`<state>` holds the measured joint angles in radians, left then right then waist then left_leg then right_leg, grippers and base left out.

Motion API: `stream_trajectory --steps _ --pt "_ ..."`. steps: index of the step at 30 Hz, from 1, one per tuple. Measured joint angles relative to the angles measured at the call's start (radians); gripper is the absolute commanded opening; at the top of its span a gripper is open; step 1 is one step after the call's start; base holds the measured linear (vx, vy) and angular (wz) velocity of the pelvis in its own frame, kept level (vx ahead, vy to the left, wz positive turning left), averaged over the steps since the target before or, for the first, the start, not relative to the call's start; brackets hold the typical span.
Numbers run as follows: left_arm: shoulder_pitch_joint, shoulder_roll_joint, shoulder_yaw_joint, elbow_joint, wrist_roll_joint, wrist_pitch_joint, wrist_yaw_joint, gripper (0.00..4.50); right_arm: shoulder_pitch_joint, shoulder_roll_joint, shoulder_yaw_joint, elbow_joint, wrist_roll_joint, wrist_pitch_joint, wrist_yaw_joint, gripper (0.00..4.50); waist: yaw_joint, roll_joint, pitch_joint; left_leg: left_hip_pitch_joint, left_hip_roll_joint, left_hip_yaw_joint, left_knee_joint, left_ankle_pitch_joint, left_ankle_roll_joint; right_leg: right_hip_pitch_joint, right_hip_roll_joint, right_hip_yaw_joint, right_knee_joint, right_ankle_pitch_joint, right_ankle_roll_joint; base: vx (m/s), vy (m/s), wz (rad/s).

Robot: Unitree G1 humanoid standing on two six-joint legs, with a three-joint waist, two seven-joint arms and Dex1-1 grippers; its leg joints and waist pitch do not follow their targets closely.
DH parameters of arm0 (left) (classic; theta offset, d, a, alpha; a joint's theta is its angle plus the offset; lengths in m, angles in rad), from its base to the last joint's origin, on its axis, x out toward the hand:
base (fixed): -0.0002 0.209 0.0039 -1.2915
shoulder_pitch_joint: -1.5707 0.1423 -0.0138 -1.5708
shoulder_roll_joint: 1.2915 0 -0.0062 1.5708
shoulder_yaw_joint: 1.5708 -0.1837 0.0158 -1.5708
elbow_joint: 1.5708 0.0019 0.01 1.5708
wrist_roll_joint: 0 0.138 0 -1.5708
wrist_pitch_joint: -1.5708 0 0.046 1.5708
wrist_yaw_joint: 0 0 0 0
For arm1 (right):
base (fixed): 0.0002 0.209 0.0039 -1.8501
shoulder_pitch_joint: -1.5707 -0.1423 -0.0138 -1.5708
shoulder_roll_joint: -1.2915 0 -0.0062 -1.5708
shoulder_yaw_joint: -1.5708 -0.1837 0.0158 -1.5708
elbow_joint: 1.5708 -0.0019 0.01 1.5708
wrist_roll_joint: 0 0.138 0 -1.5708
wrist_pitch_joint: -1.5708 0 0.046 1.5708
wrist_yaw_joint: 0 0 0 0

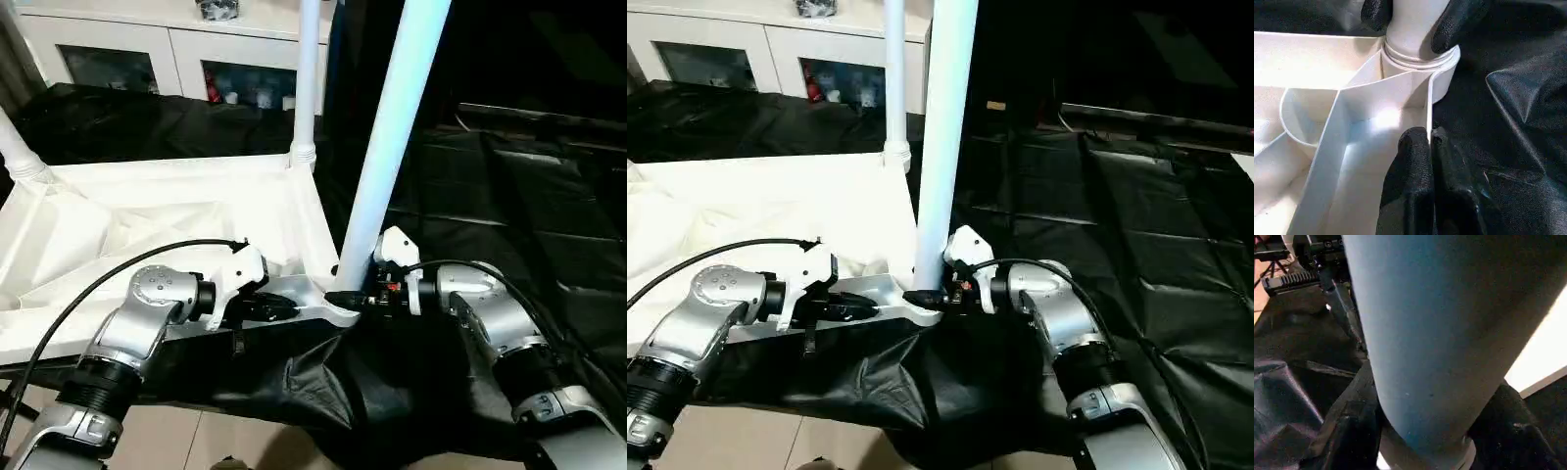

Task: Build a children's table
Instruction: Rotate leg to tighten

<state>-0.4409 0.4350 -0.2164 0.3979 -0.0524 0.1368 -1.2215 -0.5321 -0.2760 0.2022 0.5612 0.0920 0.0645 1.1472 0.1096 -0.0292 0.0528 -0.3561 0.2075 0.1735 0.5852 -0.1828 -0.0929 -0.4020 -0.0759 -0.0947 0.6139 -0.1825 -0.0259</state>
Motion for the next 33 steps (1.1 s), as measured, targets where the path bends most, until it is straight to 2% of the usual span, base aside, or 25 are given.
stream_trajectory --steps 3,6,13,16,18,19,21,24,26,33 --pt "-0.006 -0.024 0.001 0.015 0.013 0.001 0.054 0.0 0.006 0.037 -0.034 0.018 0.002 0.013 -0.076 1.98 0.0 0.0 0.0 0.001 0.0 0.0 0.0 0.0 0.0 0.001 0.0 0.0 0.0 0.0 -0.001 0.0 0.0 0.0" --pt "-0.051 -0.09 0.004 0.072 0.053 0.017 0.173 0.0 -0.017 0.099 -0.093 0.095 -0.008 0.008 -0.268 1.98 -0.006 0.0 0.0 0.004 0.0 0.0 0.001 0.0 0.0 0.003 0.0 0.0 0.0 0.0 0.001 0.0 0.0 0.0" --pt "-0.125 -0.214 0.008 0.16 0.105 0.075 0.385 0.0 -0.075 0.198 -0.161 0.19 -0.047 0.015 -0.621 1.98 -0.009 0.002 -0.002 0.006 -0.001 0.0 0.0 0.0 0.0 0.004 0.0 0.0 0.001 0.0 0.003 0.0 0.0 0.0" --pt "-0.146 -0.246 0.012 0.185 0.126 0.081 0.436 0.0 -0.109 0.235 -0.187 0.231 -0.06 0.022 -0.725 1.98 -0.012 0.001 -0.003 0.005 -0.001 0.0 0.0 0.0 0.0 0.004 0.0 0.0 0.0 0.0 0.003 0.0 0.0 0.0" --pt "-0.146 -0.246 0.012 0.185 0.126 0.081 0.436 0.0 -0.109 0.239 -0.193 0.231 -0.06 0.021 -0.728 1.98 -0.012 0.0 -0.004 0.005 -0.001 0.0 0.0 0.0 0.0 0.004 0.0 0.0 0.0 0.0 0.002 0.0 0.0 0.0" --pt "-0.146 -0.246 0.012 0.185 0.126 0.081 0.435 0.0 -0.109 0.24 -0.194 0.231 -0.058 0.022 -0.728 2.33 -0.012 0.0 -0.004 0.005 -0.001 0.0 0.0 0.0 0.0 0.004 0.0 0.0 0.0 0.0 0.002 0.0 0.0 0.0" --pt "-0.145 -0.243 0.011 0.184 0.127 0.078 0.431 0.0 -0.11 0.244 -0.201 0.231 -0.046 0.033 -0.725 2.68 -0.014 0.0 -0.004 0.005 -0.001 0.0 0.0 0.0 0.0 0.004 0.0 0.0 0.0 0.0 0.002 0.0 0.0 0.0" --pt "-0.13 -0.223 0.012 0.17 0.126 0.061 0.414 0.0 -0.109 0.245 -0.201 0.217 -0.038 0.052 -0.675 2.74 -0.019 0.0 -0.004 0.006 -0.001 0.0 -0.001 0.0 0.0 0.004 0.0 0.0 0.0 -0.001 0.004 0.0 0.0 0.0" --pt "-0.118 -0.207 0.013 0.163 0.126 0.041 0.394 0.0 -0.103 0.244 -0.198 0.208 -0.043 0.054 -0.646 3.08 -0.021 0.0 -0.004 0.006 -0.001 0.0 -0.003 0.0 0.0 0.004 0.0 0.0 0.0 -0.001 0.004 0.0 0.0 0.0" --pt "-0.076 -0.13 0.013 0.109 0.087 0.009 0.25 0.0 -0.072 0.148 -0.111 0.163 -0.045 0.019 -0.386 3.15 -0.02 -0.002 -0.003 0.005 0.0 0.0 -0.007 0.0 0.0 0.002 0.0 0.0 0.0 -0.001 0.004 0.0 0.0 0.0"
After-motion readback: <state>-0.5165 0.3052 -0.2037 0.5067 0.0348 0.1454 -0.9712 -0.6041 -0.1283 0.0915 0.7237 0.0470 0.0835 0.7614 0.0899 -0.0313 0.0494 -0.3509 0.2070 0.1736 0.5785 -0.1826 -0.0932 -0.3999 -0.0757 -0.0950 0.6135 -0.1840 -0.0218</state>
